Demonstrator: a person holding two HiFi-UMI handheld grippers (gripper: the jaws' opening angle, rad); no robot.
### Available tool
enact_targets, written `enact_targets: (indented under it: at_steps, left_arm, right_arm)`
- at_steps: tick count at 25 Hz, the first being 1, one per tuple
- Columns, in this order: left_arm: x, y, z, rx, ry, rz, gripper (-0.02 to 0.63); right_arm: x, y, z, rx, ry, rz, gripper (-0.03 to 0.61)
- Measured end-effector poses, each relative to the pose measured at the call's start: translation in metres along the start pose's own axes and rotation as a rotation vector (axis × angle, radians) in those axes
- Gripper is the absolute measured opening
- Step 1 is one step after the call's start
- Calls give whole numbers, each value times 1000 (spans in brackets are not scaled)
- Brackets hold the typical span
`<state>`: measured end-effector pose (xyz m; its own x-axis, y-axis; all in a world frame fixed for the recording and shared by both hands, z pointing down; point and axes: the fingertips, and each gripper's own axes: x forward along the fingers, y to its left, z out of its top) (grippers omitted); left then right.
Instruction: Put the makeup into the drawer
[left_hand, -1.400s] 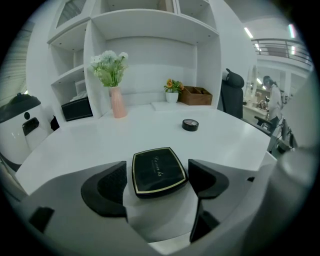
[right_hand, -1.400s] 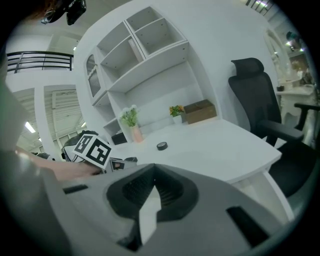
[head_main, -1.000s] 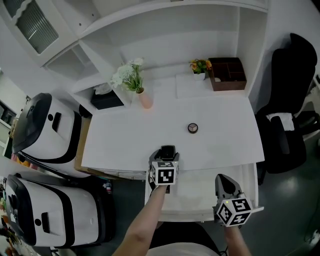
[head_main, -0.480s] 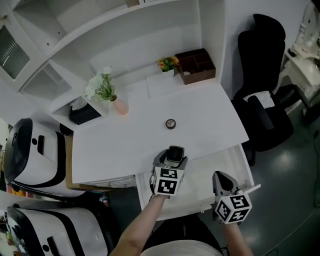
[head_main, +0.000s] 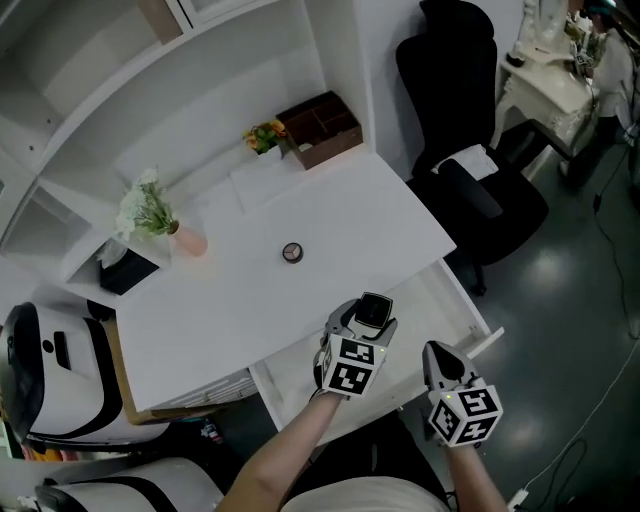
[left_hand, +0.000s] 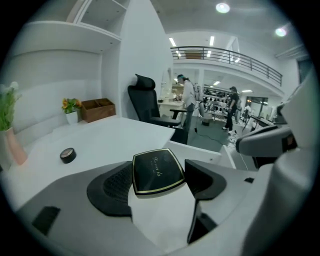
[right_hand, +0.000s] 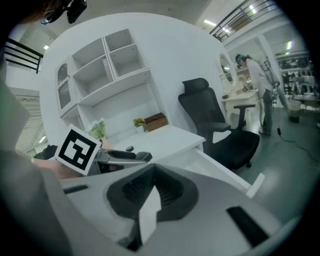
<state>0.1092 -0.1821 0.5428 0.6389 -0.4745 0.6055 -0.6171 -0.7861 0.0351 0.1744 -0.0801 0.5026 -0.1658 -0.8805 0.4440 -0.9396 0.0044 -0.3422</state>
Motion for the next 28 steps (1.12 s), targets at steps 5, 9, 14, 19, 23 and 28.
enact_targets:
  at_steps: [5, 9, 14, 19, 23, 28]
  left_arm:
    - [19, -38, 1, 94, 22, -116, 331]
    - [37, -63, -8, 158, 51, -196, 331]
    - [64, -83, -35, 240, 109, -257, 331]
    - [90, -91, -61, 318, 148, -294, 331]
    - [107, -93, -80, 371, 190, -308, 331]
    - [120, -96, -99, 380, 233, -324, 331]
  right_arm:
    - [-18, -16, -9, 56, -19, -88, 2]
    - [-34, -27, -19, 98, -33, -161, 2]
    - [-50, -38, -38, 152, -35, -223, 2]
    - [-58, -45, -53, 185, -33, -263, 2]
    - [-62, -51, -61, 212, -32, -283, 2]
    - [-65, -58, -72, 233, -21, -301, 2]
